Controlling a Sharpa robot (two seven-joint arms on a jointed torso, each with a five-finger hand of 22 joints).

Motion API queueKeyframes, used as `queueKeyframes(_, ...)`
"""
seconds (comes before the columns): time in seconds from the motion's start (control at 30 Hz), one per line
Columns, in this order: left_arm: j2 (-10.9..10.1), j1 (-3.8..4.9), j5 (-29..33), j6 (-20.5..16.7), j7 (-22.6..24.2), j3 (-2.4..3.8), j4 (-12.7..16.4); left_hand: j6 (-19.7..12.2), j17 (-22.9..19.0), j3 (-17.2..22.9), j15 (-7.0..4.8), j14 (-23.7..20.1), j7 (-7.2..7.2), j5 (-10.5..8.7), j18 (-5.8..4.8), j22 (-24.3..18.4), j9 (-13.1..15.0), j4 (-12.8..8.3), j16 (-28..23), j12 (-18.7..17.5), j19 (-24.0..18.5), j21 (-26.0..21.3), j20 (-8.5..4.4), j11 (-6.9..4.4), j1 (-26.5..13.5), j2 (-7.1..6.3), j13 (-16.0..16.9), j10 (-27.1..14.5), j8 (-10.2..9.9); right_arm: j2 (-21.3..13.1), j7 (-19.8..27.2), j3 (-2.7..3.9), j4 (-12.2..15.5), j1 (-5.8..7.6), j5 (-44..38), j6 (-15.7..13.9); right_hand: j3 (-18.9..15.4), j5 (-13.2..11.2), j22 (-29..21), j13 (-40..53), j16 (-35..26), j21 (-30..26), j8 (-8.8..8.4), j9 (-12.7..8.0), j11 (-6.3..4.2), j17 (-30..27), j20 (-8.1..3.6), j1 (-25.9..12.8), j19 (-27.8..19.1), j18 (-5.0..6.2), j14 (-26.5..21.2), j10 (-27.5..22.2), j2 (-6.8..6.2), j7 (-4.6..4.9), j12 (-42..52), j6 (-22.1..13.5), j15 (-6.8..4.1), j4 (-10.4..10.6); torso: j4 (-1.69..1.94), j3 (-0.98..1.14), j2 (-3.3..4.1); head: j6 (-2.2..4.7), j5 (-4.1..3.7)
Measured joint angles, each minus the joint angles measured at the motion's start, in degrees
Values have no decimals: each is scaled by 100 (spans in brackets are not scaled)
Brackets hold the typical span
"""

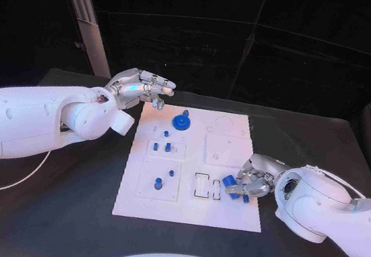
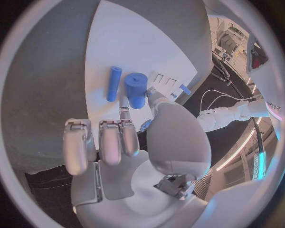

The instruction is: Assemble the parts on the task board

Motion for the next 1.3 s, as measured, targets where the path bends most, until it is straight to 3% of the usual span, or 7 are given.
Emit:
queueKeyframes(0.4,-17,0,0,2,-4,-1,6,0,0,0,0,0,0,0,0,0,0,0,0,0,0,0,0,0,0,0,0,0,0,94,-84,19,-75,-36,-109,17,13,0,0,-1,24,0,17,125,0,0,0,48,0,0,0,0,28,0,0,1,0,49,-1,-2,-7,-12,4)
queueKeyframes(0.53,-19,0,0,3,-5,-2,9,0,0,0,0,0,0,0,0,0,0,0,0,0,0,0,0,0,0,0,0,0,0,88,-95,17,-59,-47,-111,-33,56,0,0,-1,24,0,48,192,0,-1,0,71,0,0,0,0,50,-54,23,74,0,93,-3,-2,-10,-7,5)
queueKeyframes(0.67,-22,0,0,4,-6,-2,10,0,0,0,0,0,0,0,0,1,0,0,0,0,0,0,0,0,0,0,0,0,0,2,-85,1,45,-70,-63,-205,123,59,-1,-1,24,0,61,278,0,-1,0,179,0,1,0,-1,158,-62,23,125,1,133,-5,-1,-10,5,2)
queueKeyframes(1.0,-6,0,0,6,-6,-2,6,0,-1,-10,0,0,0,0,0,-2,0,-10,0,0,0,0,0,2,0,0,0,-2,0,-204,161,4,463,-70,280,-1018,213,335,-1,-1,24,0,88,479,-12,-1,0,175,0,1,0,11,221,-101,23,234,1,149,-3,0,-10,32,-12)
queueKeyframes(1.3,-4,0,0,7,-6,-4,8,0,-6,-16,0,0,0,0,0,-11,0,-16,0,0,0,0,0,21,0,0,0,-21,0,1,233,5,461,-68,654,-1066,248,366,-1,-1,24,0,64,525,-43,-2,0,144,0,0,0,-1,268,-101,44,235,1,185,4,-3,-5,16,6)
